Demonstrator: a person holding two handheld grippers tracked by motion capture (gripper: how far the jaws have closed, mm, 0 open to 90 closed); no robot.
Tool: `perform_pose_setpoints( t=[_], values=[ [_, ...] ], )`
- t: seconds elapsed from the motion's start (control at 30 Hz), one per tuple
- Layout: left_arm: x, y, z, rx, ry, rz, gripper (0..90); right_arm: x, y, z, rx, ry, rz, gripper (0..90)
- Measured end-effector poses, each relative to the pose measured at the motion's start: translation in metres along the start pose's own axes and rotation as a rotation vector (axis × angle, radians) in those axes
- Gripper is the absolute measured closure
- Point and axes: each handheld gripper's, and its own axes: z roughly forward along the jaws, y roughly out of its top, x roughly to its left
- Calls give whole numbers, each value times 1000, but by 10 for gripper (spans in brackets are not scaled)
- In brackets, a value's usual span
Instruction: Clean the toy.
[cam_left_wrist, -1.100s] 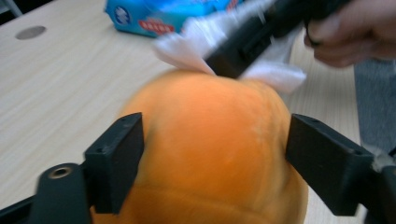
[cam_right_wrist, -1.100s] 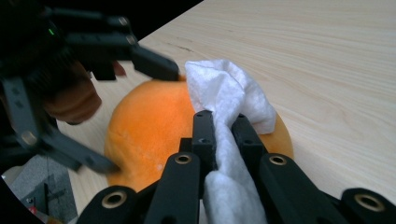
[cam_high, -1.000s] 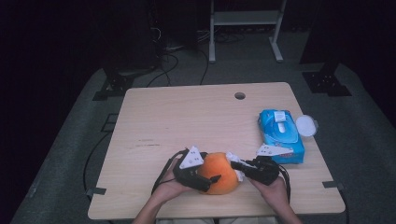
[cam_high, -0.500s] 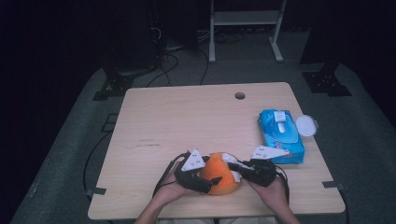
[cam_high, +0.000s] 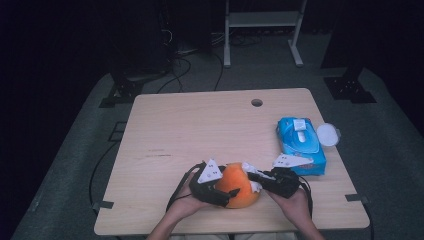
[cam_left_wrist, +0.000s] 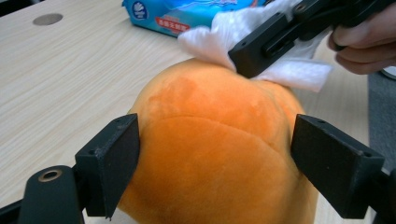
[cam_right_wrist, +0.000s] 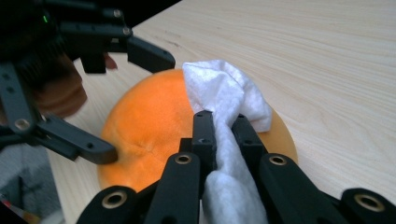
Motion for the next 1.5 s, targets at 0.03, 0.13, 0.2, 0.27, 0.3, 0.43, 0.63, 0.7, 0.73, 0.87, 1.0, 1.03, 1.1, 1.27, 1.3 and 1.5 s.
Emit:
perform_pose_setpoints(
  t=[0.03,0.13,0.2,0.27,0.3,0.43,0.63,0.7,0.73,0.87,1.0,1.03,1.1,1.27,1.3,1.5],
  values=[
    [-2,0,2,10,10,18,178,2,1,0,-4,1,-7,815],
    [-9,2,3,6,12,41,190,23,7,3,-24,77,-75,813],
    [-8,3,1,14,11,51,187,25,7,5,-9,64,-92,814],
    [-4,3,-2,-5,6,29,178,19,5,6,0,74,-66,816],
    [-2,3,-4,-18,8,13,175,15,3,6,4,72,-54,816],
    [3,1,-3,-27,15,-53,125,8,3,2,2,40,-45,816],
    [-10,2,4,5,15,20,168,23,7,3,-10,71,-72,814],
    [-7,4,2,2,2,22,168,22,6,4,2,69,-74,815],
    [-5,4,0,-16,3,12,168,17,4,4,6,71,-54,816],
    [3,3,0,-39,25,-53,134,-2,3,-4,6,8,-5,816],
    [-8,0,8,-8,27,-27,158,3,6,-6,-6,-2,-13,814],
    [-10,1,9,-9,31,-26,158,7,7,-7,-13,15,-18,812],
    [-13,2,8,7,41,-19,160,12,9,-7,-22,46,-34,812],
    [-21,7,7,15,25,0,160,-7,3,-7,-2,10,-1,814],
    [-22,9,5,9,15,7,160,-7,3,-7,-2,10,-1,814],
    [-6,11,-2,-37,34,-55,146,-19,0,-14,2,56,40,815]
  ],
)
